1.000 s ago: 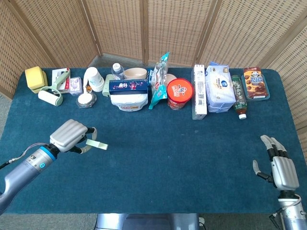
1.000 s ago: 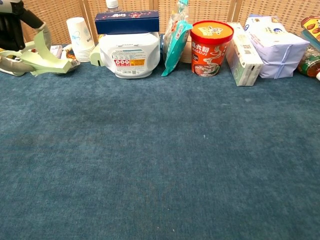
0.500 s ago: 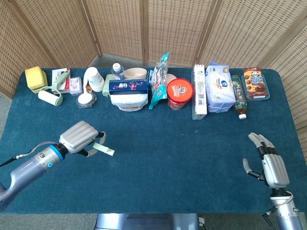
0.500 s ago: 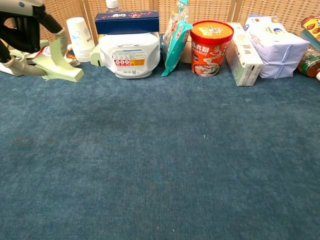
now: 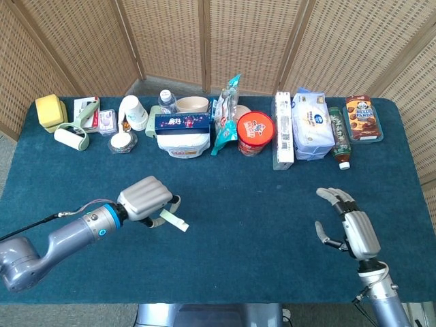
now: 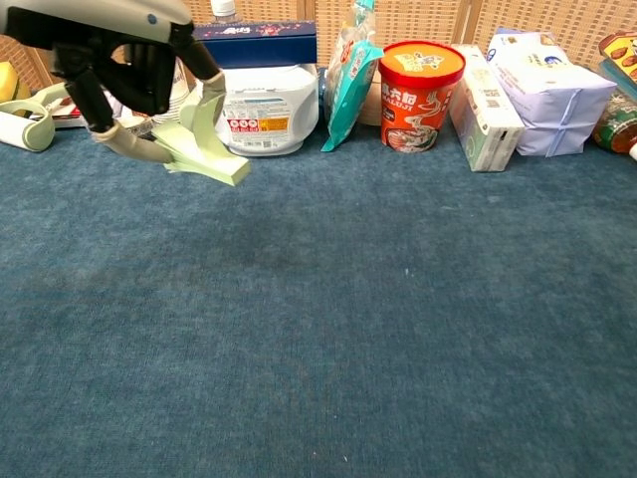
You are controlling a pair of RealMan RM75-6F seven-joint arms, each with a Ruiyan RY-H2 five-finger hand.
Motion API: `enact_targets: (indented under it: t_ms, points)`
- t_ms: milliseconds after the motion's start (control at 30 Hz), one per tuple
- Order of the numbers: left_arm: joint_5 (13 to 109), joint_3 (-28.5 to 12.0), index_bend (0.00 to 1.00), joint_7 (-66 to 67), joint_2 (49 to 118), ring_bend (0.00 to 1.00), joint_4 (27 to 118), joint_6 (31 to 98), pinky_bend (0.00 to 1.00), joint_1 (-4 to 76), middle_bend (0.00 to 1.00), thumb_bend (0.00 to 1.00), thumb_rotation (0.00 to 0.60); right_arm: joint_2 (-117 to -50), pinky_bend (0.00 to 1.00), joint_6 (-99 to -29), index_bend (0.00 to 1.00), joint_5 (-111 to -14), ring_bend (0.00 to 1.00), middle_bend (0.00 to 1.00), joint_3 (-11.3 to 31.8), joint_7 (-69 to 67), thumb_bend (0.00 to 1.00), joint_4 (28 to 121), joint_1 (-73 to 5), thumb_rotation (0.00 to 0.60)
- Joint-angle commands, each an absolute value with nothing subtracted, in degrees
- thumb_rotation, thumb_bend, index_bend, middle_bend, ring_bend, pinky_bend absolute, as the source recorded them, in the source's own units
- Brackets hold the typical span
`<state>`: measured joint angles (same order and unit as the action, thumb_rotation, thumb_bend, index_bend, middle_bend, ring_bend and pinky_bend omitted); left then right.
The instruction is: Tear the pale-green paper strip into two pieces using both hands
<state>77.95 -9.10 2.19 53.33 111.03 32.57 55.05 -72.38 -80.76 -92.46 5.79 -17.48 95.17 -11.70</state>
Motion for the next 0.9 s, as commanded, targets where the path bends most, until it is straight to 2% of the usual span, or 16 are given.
enact_targets:
  t_ms: [33,267,400,533,600,700,800,900]
  points:
    - [76.9,-9.5,0.75,2.8,53.8,1.0,111.3,31.7,0.97,56.1,1.0,0.46,0.6,-73.1,0.14,-80.4,0.18,-93.2,0.15,0.24,5.9,-17.4,0.48,95.9,-12.6,0.516]
    - [73.4,-9.7,0.75,4.3,54.4,1.0,111.0,30.3,0.97,58.3,1.0,0.46,0.6,-75.5,0.17,-79.0,0.22,-94.4,0.17,0.27,6.0,-16.8,0.47,97.2,-15.1,0.518]
    - [71.8,-9.5,0.75,5.3,54.6,1.0,110.7,29.9,0.97,59.1,1.0,0.46,0.6,-77.2,0.19,-78.2,0.31,-94.3,0.19,0.33,6.2,-17.1,0.46,97.0,-16.4,0.519]
    - [70.5,-9.1,0.75,6.1,54.8,1.0,110.5,29.8,0.97,59.6,1.0,0.46,0.6,-78.6,0.22,-78.3,0.34,-94.2,0.23,0.36,6.6,-16.6,0.44,96.6,-17.2,0.522]
    - [70.0,-8.8,0.75,6.6,54.9,1.0,110.5,29.8,0.97,59.9,1.0,0.46,0.6,-79.3,0.29,-78.5,0.34,-94.4,0.3,0.41,6.8,-15.9,0.43,96.2,-17.6,0.524]
    - [69.3,-8.6,0.75,7.0,54.9,1.0,110.5,30.0,0.97,60.1,1.0,0.46,0.6,-80.2,0.46,-79.4,0.33,-94.8,0.45,0.54,7.2,-14.9,0.4,95.3,-17.9,0.517]
    - [68.9,-8.4,0.75,7.3,55.0,1.0,110.4,30.2,0.97,60.1,1.0,0.46,0.6,-81.0,0.56,-80.2,0.33,-95.0,0.62,0.68,7.6,-14.7,0.38,94.4,-18.2,0.515]
    - [68.6,-8.0,0.75,7.6,55.1,1.0,110.2,30.4,0.97,60.2,1.0,0.46,0.6,-81.7,0.62,-80.7,0.33,-95.2,0.74,0.81,7.7,-14.9,0.35,93.3,-18.6,0.514]
